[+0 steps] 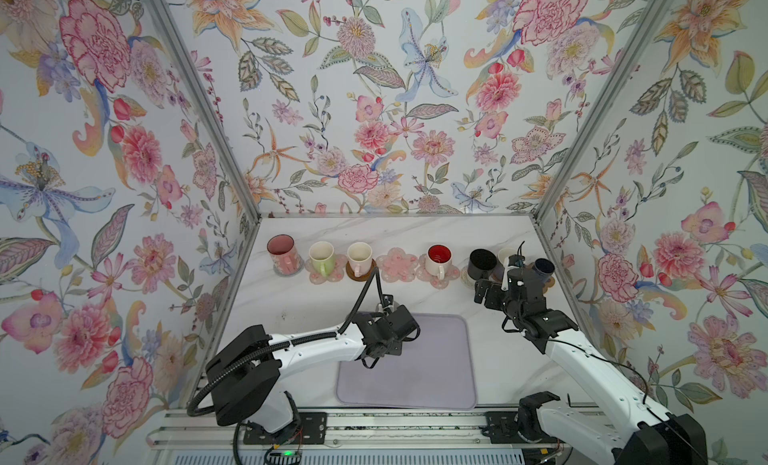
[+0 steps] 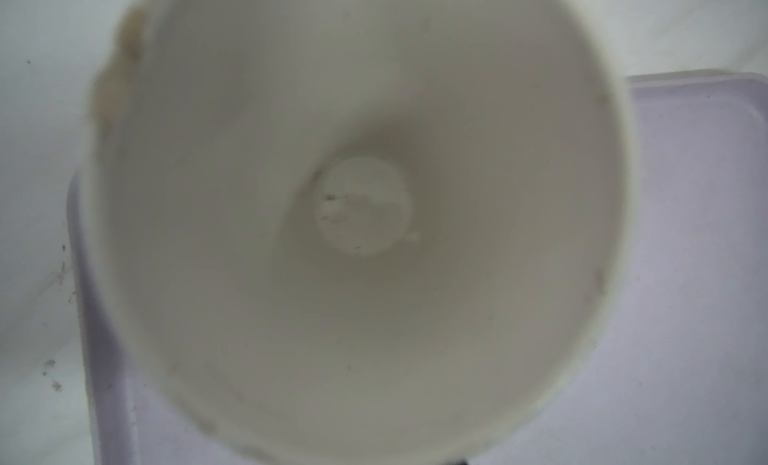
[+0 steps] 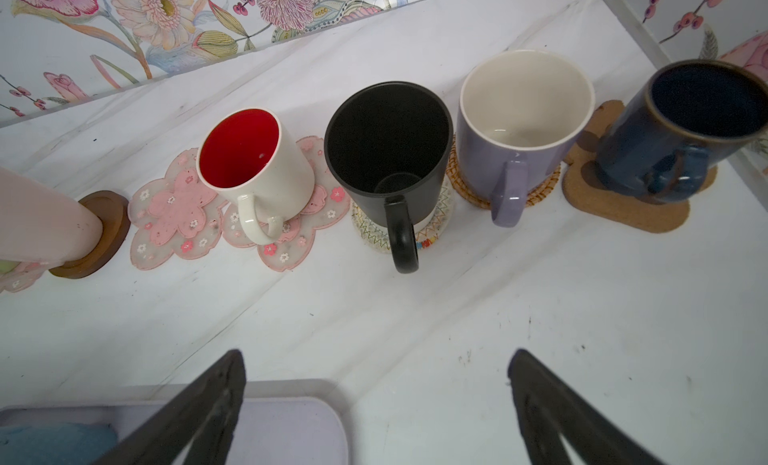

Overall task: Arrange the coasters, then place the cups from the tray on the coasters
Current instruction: 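Lower the left gripper onto the blue floral mug's rim and close it, then lift the blue floral mug and carry it toward the pink flower coaster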

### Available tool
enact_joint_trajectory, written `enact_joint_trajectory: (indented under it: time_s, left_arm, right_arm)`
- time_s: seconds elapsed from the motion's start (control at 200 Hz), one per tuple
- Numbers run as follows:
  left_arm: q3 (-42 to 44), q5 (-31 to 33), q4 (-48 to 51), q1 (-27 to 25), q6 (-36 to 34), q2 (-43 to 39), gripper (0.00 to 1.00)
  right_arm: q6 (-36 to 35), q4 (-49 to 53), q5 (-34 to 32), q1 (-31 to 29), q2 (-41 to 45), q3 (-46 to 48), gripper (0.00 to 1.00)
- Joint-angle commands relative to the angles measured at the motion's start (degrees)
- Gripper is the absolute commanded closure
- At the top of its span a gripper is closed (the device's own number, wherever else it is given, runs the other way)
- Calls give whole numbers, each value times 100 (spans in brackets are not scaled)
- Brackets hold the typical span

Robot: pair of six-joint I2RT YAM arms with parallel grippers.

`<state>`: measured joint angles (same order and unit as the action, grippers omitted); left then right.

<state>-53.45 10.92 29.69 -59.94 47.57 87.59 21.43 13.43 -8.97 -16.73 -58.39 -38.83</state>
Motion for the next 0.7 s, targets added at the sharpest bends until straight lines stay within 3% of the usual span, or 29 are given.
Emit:
enact_joint_trajectory:
  time_s: [0.0, 0.375, 0.696]
  left_arm:
    - [-25, 46, 119, 45, 47, -95, 97]
    - [-326, 495, 601, 53, -102, -630, 100]
    - [-1311, 693, 918, 424, -976, -558, 100]
  right_arm:
    - [-36, 28, 67, 39, 48, 25, 1]
    - [-73, 98, 90, 73, 126, -19, 1]
    - [-157, 383, 134, 107, 467, 59, 1]
